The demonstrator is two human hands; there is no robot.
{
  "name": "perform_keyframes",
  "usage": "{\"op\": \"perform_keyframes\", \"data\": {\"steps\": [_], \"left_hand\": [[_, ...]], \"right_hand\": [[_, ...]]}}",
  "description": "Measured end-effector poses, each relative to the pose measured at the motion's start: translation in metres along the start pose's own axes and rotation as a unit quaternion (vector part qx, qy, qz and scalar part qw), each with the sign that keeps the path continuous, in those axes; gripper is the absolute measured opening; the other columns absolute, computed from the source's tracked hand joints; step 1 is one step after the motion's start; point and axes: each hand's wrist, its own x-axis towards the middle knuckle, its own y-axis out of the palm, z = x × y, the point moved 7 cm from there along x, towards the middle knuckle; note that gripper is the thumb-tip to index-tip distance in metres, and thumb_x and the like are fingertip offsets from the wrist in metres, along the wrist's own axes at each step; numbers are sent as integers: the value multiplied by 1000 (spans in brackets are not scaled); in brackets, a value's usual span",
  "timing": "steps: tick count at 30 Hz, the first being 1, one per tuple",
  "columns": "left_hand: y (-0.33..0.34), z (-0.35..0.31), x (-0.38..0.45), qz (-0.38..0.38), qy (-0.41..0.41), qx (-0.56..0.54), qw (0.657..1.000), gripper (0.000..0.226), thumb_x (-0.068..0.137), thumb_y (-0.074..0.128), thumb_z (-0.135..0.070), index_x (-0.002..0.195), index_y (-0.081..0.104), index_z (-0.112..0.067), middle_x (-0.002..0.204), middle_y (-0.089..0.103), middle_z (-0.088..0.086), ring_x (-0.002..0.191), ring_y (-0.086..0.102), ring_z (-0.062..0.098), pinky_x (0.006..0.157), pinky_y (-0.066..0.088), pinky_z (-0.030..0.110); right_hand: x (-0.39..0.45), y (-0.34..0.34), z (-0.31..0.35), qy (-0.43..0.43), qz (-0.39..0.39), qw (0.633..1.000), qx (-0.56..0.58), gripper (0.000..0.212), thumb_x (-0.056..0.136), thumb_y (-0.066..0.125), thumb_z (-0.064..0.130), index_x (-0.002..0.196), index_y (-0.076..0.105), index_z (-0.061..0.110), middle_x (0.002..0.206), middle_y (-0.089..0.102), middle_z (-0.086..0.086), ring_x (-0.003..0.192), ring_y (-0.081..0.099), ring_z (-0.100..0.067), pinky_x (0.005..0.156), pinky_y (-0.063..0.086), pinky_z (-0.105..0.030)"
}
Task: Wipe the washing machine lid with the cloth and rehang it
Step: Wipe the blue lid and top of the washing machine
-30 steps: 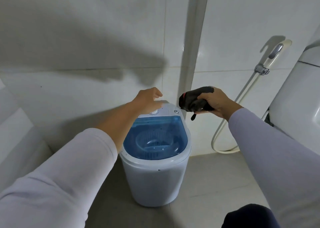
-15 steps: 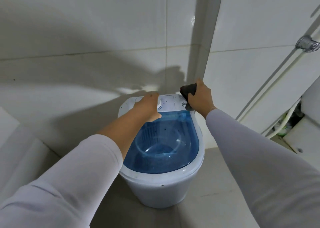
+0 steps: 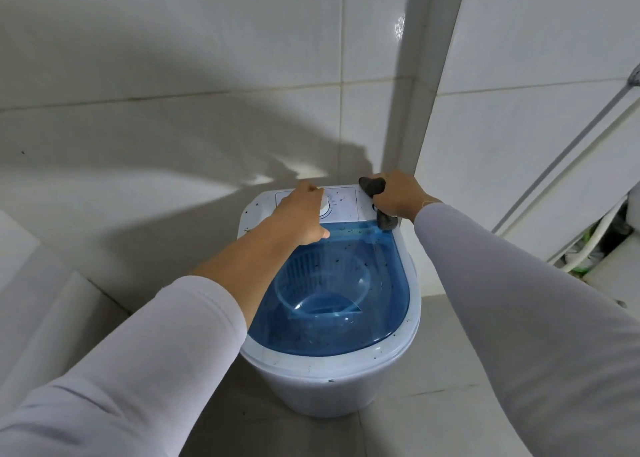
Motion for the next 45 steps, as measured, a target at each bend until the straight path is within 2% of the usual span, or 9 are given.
{"op": "perform_keyframes", "data": {"steps": [10, 16, 22, 27, 32, 35, 38, 41, 45], "left_hand": [[-2, -5, -3, -8, -4, 15, 1000, 54, 82, 72, -24, 124, 45, -5, 142, 32, 7, 111, 53, 31, 82, 44, 32], [-2, -9, -4, -3, -7, 29, 1000, 51, 82, 72, -23, 121, 47, -2, 138, 34, 9, 105, 56, 32, 86, 50, 37], [-2, -8, -3, -5, -9, 32, 999, 54, 81, 73, -23, 124, 48, -2, 137, 35, 9, 106, 57, 33, 87, 50, 37], [-3, -7, -3, -6, -12, 27, 1000, 62, 82, 73, -24, 132, 43, -4, 141, 32, 8, 110, 55, 32, 89, 49, 36], [-1, -7, -1, -8, -10, 46, 999, 62, 80, 74, -25, 130, 44, -4, 139, 33, 10, 109, 57, 32, 92, 50, 39], [0, -7, 0, -4, -13, 57, 998, 60, 81, 73, -25, 128, 44, -4, 138, 33, 11, 106, 58, 33, 89, 51, 39], [0, -8, 1, -2, -16, 71, 997, 59, 82, 72, -26, 129, 43, -4, 137, 32, 11, 104, 58, 33, 86, 51, 37], [1, -6, 3, -3, -13, 69, 998, 59, 83, 71, -25, 129, 42, -4, 137, 32, 11, 104, 58, 34, 83, 49, 36], [3, -6, 3, -4, -5, 59, 998, 60, 83, 71, -24, 131, 41, -4, 139, 31, 10, 105, 57, 34, 86, 49, 38]], "right_hand": [[-17, 3, 0, -85, -15, 994, -71, 64, 78, 49, -7, 133, 50, 27, 120, 62, -15, 105, 57, -32, 78, 40, -22], [-33, 8, 2, -135, -2, 986, -96, 58, 76, 59, -6, 127, 57, 22, 134, 56, -6, 122, 51, -28, 103, 37, -25], [-47, 9, 4, -182, -2, 978, -100, 45, 75, 59, -8, 112, 68, 17, 121, 65, -5, 111, 58, -25, 96, 45, -27], [-49, -4, 8, -138, 28, 985, -98, 30, 75, 55, -11, 96, 69, 5, 99, 68, -12, 90, 64, -30, 78, 57, -39], [-35, -50, -7, -49, -135, 989, -26, 30, 68, 66, -5, 94, 66, 10, 94, 67, -15, 78, 57, -26, 68, 47, -26], [-27, -53, -10, -45, -163, 985, 35, 34, 69, 60, -8, 97, 66, 9, 96, 67, -17, 81, 62, -30, 67, 49, -27], [-21, -41, -1, -58, -151, 985, 55, 44, 72, 58, -9, 109, 64, 13, 104, 67, -17, 82, 59, -25, 70, 46, -24], [-12, -19, 10, -87, -82, 993, 13, 59, 72, 60, -10, 123, 59, 20, 119, 63, -12, 103, 60, -29, 82, 44, -23], [-7, 5, 11, -112, 7, 993, -40, 60, 77, 50, -13, 125, 59, 22, 137, 53, -5, 122, 50, -27, 92, 35, -18]]}}
